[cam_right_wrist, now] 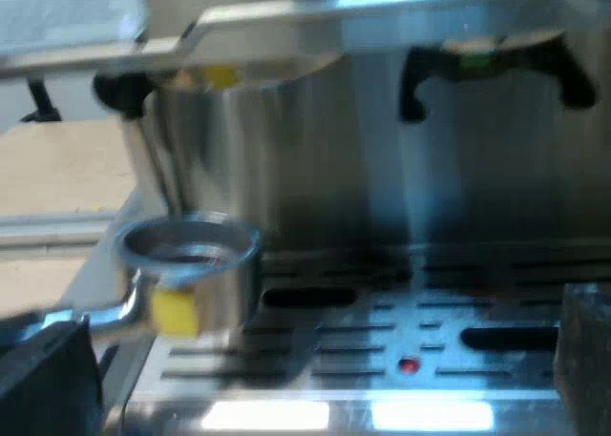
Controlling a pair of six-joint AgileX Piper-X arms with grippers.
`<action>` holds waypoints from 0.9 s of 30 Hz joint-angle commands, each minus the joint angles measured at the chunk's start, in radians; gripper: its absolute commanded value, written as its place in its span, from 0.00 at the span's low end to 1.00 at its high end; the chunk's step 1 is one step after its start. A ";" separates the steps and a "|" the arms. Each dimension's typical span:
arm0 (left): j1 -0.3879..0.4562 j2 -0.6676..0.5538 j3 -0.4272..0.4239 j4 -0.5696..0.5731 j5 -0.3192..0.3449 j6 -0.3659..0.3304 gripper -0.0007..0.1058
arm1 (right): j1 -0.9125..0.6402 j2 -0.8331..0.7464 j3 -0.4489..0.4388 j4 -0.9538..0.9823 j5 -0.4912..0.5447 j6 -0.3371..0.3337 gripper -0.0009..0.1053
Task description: Put the handle in the coffee machine
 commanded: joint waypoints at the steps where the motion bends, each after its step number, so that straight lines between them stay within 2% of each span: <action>1: 0.001 0.063 -0.028 -0.059 0.094 -0.003 0.01 | 0.041 0.081 -0.001 -0.091 0.034 -0.004 0.93; 3: 0.001 0.083 -0.037 -0.067 0.101 -0.003 0.01 | 0.045 0.106 -0.001 -0.129 0.034 -0.004 0.93; 4: 0.001 0.101 -0.048 -0.079 0.106 -0.003 0.01 | 0.044 0.169 -0.020 -0.255 0.032 -0.025 0.93; 6: -0.003 0.126 -0.064 -0.085 0.115 -0.003 0.01 | 0.044 0.195 -0.022 -0.296 0.015 -0.042 0.93; 12: -0.005 0.186 -0.111 -0.085 0.123 -0.003 0.01 | 0.044 0.219 -0.022 -0.302 -0.012 -0.042 0.93; 15: -0.005 0.194 -0.124 -0.085 0.136 0.007 0.01 | 0.046 0.219 -0.022 -0.312 -0.037 -0.137 0.93; 16: -0.005 0.196 -0.125 -0.085 0.158 0.023 0.01 | 0.040 0.219 -0.022 -0.311 -0.038 -0.186 0.93; 17: -0.005 0.196 -0.125 -0.085 0.158 0.024 0.01 | 0.035 0.219 -0.022 -0.311 -0.038 -0.201 0.93; 18: -0.005 0.200 -0.125 -0.085 0.188 0.045 0.01 | 0.030 0.219 -0.022 -0.311 -0.038 -0.210 0.93; 22: -0.005 0.217 -0.125 -0.085 0.217 0.103 0.01 | 0.000 0.225 -0.022 -0.333 -0.034 -0.214 0.93; 27: -0.005 0.258 -0.125 -0.109 0.280 0.103 0.01 | -0.023 0.266 -0.022 -0.465 -0.036 -0.281 0.93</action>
